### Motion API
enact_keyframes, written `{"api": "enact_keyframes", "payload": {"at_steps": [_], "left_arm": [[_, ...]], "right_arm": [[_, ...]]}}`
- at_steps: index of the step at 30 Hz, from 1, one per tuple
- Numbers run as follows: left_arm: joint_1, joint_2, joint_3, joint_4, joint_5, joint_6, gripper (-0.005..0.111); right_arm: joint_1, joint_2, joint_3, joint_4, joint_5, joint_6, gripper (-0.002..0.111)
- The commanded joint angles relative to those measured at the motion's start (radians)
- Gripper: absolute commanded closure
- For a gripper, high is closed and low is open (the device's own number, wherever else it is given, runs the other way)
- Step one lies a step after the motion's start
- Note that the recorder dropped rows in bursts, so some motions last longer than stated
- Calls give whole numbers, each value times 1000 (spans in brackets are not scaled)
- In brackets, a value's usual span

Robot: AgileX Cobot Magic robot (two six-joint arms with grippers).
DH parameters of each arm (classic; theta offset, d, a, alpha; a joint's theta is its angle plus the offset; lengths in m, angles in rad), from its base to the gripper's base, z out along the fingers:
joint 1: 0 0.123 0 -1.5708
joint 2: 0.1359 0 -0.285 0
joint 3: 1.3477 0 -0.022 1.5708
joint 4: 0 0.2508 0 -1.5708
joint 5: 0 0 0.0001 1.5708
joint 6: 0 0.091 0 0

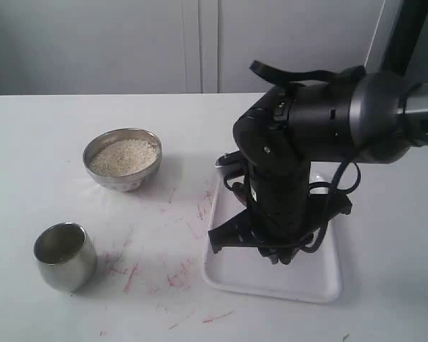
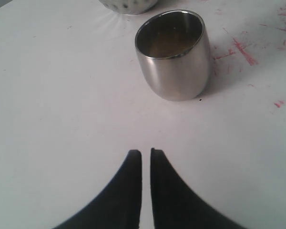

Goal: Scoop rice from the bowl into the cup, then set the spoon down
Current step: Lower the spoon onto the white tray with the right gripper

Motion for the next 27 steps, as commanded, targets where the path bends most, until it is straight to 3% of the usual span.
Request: {"api": "enact_keyframes", "payload": {"at_steps": [1,27], "left_arm": [[-2,-3,9,0,33,-6,92],[-2,-3,9,0,33,-6,92]], "right_arm": [[-16,28,-2,8,20,-50,108],[-66,68,0,37,43,-146,108]]}}
